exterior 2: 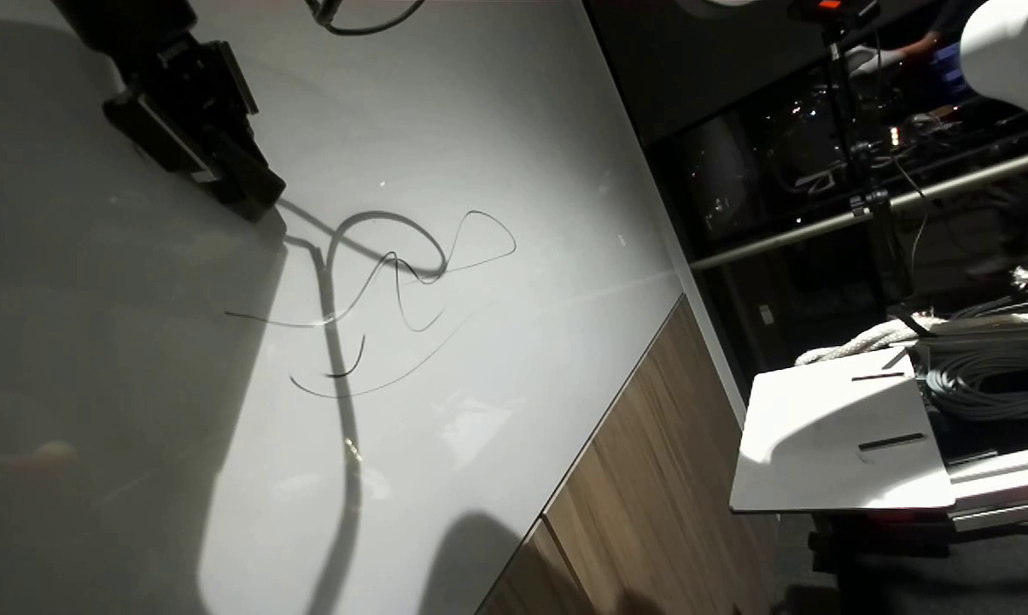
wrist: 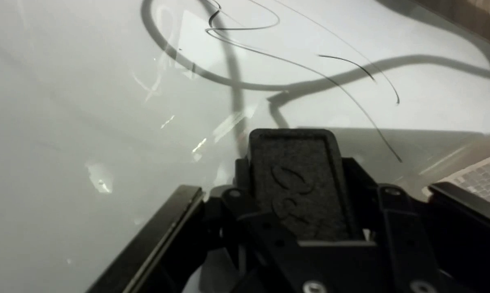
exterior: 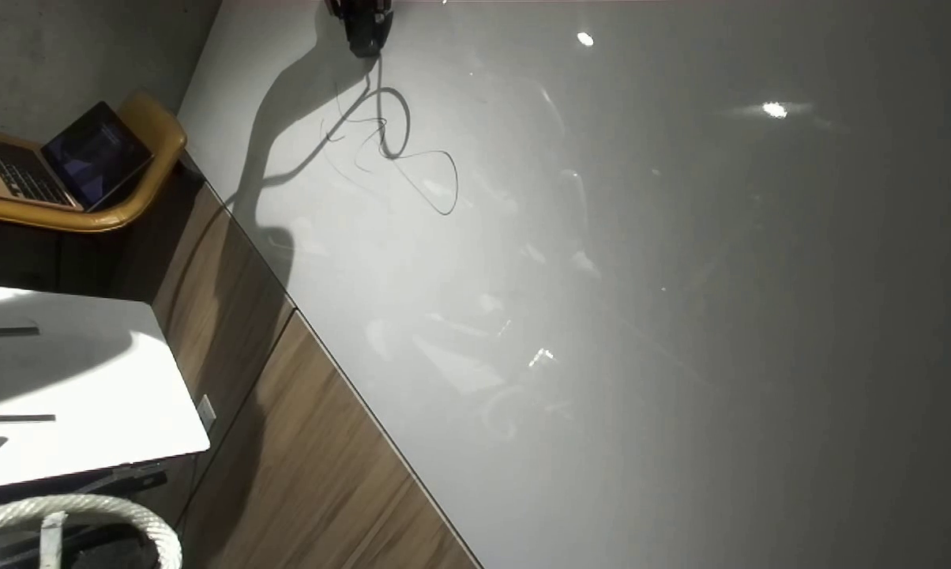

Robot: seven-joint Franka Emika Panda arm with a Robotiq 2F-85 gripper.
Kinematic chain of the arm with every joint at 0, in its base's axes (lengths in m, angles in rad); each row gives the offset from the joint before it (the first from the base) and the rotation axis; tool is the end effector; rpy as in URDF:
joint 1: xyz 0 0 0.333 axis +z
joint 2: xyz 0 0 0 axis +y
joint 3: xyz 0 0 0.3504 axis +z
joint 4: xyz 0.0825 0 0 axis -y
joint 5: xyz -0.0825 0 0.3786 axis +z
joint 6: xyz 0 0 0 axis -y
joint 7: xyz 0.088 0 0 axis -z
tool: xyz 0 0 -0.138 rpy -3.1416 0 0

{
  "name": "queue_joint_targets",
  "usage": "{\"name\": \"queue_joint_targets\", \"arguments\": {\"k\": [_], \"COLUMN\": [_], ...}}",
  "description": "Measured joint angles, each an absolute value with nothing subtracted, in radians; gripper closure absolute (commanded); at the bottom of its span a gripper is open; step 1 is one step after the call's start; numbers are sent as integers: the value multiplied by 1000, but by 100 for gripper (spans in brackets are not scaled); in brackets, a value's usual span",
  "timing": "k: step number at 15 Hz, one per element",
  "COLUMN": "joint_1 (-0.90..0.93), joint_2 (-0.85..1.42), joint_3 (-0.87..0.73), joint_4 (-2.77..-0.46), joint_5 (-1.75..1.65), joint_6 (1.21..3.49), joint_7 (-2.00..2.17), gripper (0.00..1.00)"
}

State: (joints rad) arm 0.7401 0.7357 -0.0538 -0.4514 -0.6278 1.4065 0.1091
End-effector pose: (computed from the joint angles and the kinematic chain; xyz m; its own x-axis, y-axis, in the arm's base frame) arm 0.6009 0.4065 0.6702 0.8257 0.4702 0.3115 0.2516 -0.8014 0.5427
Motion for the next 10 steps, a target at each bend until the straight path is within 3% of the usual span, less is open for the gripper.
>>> {"name": "queue_joint_targets", "arguments": {"k": [10], "joint_1": [785], "joint_2": [728], "joint_3": [-75], "joint_4": [-450], "joint_5": [-625], "joint_6": [1520], "joint_7": [115], "gripper": [69]}}
